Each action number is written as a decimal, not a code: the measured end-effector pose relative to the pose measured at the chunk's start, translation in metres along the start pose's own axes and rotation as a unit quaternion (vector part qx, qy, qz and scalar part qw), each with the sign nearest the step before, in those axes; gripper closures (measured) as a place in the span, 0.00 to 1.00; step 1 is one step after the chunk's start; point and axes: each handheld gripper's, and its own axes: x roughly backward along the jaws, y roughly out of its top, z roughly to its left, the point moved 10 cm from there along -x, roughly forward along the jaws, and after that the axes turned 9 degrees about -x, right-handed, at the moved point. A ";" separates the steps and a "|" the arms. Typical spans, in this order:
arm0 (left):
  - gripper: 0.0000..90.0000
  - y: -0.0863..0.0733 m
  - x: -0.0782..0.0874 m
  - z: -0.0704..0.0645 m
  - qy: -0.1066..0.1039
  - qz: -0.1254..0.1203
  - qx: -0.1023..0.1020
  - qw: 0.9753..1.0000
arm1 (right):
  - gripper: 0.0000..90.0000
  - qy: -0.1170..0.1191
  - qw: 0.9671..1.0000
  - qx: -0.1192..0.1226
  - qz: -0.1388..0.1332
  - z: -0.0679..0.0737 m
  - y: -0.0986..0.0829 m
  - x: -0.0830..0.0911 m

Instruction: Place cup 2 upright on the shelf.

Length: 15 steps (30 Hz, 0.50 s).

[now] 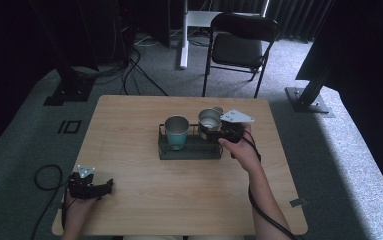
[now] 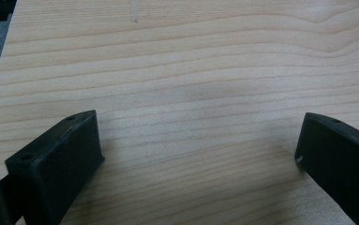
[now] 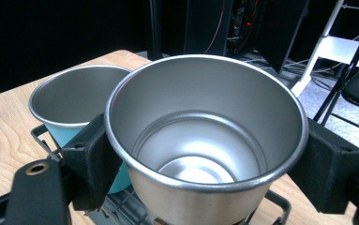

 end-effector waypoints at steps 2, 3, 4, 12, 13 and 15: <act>0.01 0.000 0.000 0.000 0.000 0.000 0.000 1.000 | 0.20 -0.001 1.000 0.001 0.002 0.000 -0.003 -0.003; 0.01 0.000 0.000 0.000 0.000 0.000 0.000 1.000 | 0.20 0.001 1.000 -0.001 0.006 0.000 -0.006 -0.007; 0.01 0.000 0.000 0.000 0.000 0.000 0.000 1.000 | 0.20 0.001 1.000 -0.001 0.006 0.000 -0.006 -0.007; 0.01 0.000 0.000 0.000 0.000 0.000 0.000 1.000 | 0.20 -0.001 1.000 -0.004 0.019 -0.003 -0.017 -0.014; 0.01 0.000 0.000 0.000 0.000 0.000 0.000 1.000 | 0.20 0.000 1.000 -0.006 0.024 -0.003 -0.020 -0.015; 0.01 0.000 0.000 0.000 0.000 0.000 0.000 1.000 | 0.20 0.000 1.000 -0.006 0.027 -0.003 -0.022 -0.016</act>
